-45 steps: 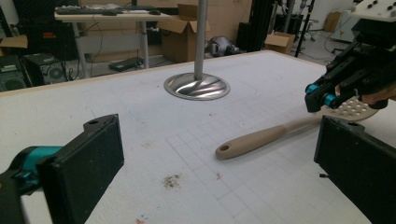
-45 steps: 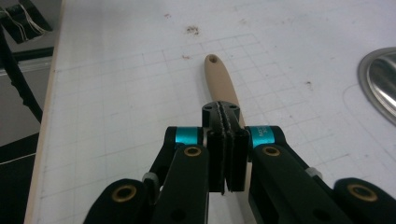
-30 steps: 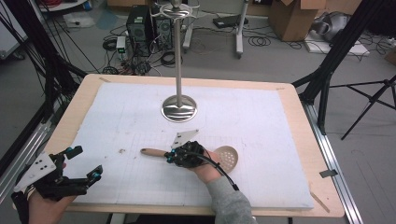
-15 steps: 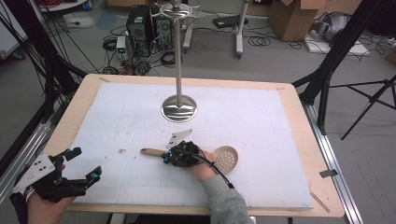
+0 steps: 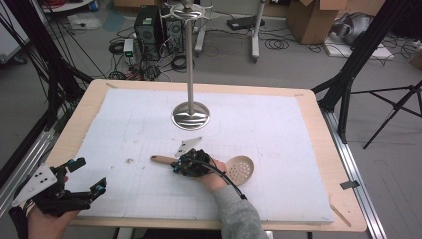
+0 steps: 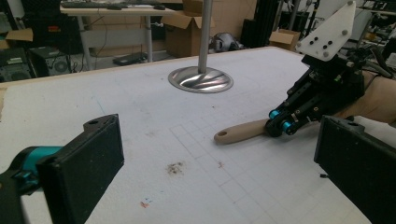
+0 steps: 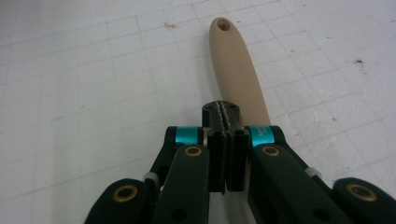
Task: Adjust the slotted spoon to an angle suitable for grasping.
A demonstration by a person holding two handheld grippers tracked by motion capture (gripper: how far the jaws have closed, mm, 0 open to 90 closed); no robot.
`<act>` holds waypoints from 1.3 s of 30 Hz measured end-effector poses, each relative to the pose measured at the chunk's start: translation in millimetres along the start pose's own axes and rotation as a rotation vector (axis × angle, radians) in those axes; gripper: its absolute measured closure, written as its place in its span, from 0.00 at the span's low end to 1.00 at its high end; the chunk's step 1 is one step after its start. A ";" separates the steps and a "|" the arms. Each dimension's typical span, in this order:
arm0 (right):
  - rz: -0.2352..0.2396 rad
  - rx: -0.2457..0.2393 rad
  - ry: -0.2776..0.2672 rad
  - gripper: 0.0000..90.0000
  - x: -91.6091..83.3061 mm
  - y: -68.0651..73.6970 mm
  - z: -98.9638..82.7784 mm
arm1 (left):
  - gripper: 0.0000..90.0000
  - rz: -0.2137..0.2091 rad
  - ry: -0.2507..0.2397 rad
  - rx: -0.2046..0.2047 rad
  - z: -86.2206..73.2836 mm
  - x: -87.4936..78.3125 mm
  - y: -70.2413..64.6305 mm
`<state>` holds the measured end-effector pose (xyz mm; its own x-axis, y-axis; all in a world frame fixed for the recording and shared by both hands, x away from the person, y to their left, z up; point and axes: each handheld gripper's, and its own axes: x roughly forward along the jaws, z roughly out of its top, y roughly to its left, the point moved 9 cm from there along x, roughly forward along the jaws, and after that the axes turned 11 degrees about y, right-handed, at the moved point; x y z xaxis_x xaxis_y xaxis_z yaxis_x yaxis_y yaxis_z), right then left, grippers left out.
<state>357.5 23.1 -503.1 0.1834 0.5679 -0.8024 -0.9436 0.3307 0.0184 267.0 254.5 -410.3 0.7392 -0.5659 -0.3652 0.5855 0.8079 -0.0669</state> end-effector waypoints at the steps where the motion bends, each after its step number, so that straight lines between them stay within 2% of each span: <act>1: -0.004 0.005 0.000 1.00 0.1 -1.2 0.1 | 0.02 0.000 0.000 -0.001 0.0 -0.3 0.0; 3: -0.007 0.016 -0.004 1.00 0.3 -3.2 0.6 | 0.02 0.001 0.002 0.000 -0.3 -0.7 0.0; 7: -0.033 0.007 -0.007 1.00 2.0 -5.6 2.1 | 0.02 0.003 0.005 -0.002 -1.2 -1.2 0.1; 26: -0.098 0.095 -0.030 1.00 4.2 -25.0 4.6 | 0.02 0.014 0.007 -0.002 -4.3 -6.3 -1.4; 36: -0.101 0.104 -0.037 1.00 2.5 -25.1 5.7 | 0.02 0.012 0.010 0.000 -5.0 -5.2 -2.0; 39: -0.095 0.096 -0.052 1.00 -1.9 -23.7 7.8 | 0.02 -0.006 -0.005 -0.017 -1.9 -6.4 -3.0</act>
<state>381.7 20.0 -497.3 0.2869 0.5683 -0.7712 -0.8909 0.4541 0.0033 259.9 256.0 -409.5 0.7376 -0.5715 -0.3597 0.5840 0.8073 -0.0849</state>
